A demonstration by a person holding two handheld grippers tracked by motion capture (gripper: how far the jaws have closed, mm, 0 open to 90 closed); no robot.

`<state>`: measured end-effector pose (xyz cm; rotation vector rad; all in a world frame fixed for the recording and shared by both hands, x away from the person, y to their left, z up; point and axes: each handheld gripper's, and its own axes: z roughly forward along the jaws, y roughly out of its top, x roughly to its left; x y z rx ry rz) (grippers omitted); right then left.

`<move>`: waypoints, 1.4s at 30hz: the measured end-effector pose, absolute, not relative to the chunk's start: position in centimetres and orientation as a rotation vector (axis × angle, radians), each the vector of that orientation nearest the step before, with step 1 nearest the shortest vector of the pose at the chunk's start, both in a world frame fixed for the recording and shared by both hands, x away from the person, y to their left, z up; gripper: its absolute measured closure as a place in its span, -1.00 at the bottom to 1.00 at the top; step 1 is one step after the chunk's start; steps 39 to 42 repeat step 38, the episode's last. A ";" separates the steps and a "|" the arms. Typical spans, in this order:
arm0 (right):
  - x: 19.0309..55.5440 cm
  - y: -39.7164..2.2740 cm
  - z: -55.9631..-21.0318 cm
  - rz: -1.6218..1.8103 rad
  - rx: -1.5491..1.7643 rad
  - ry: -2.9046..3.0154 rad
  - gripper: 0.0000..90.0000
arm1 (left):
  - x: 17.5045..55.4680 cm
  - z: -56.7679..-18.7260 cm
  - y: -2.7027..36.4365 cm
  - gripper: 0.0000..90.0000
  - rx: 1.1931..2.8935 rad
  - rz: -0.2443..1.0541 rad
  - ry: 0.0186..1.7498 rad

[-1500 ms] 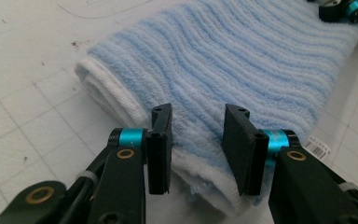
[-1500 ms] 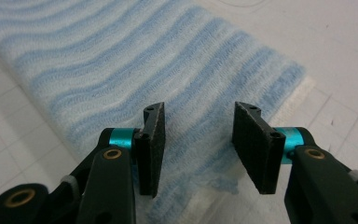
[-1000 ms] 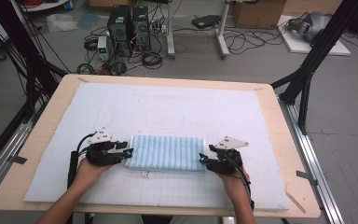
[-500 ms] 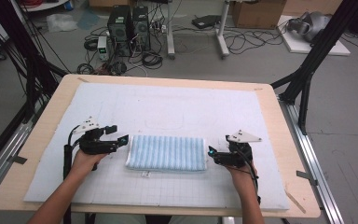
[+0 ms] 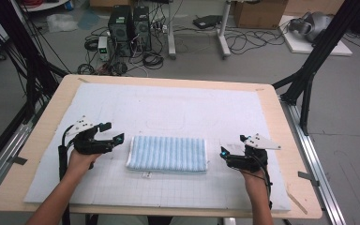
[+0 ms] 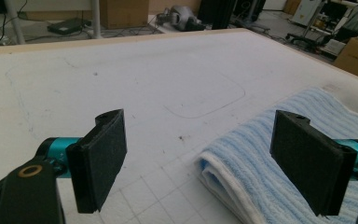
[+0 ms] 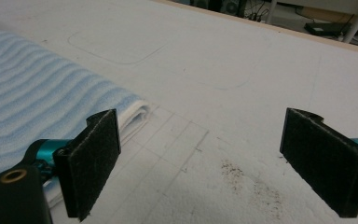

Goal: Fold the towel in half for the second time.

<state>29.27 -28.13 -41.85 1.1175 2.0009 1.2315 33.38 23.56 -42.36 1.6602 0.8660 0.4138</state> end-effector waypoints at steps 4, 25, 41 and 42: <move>28.9 -28.2 -41.6 1.231 1.128 1.992 -0.74 | 33.2 -42.1 24.0 -0.57 1.682 0.423 0.858; 28.9 -27.5 -41.6 1.214 1.118 2.002 -0.75 | 32.7 -42.4 24.0 -0.55 1.702 0.414 0.852; 28.8 -28.0 -41.6 1.219 1.129 1.984 -0.74 | 33.0 -42.4 24.1 -0.54 1.691 0.412 0.862; 28.8 -28.0 -41.6 1.219 1.129 1.984 -0.74 | 33.0 -42.4 24.1 -0.54 1.691 0.412 0.862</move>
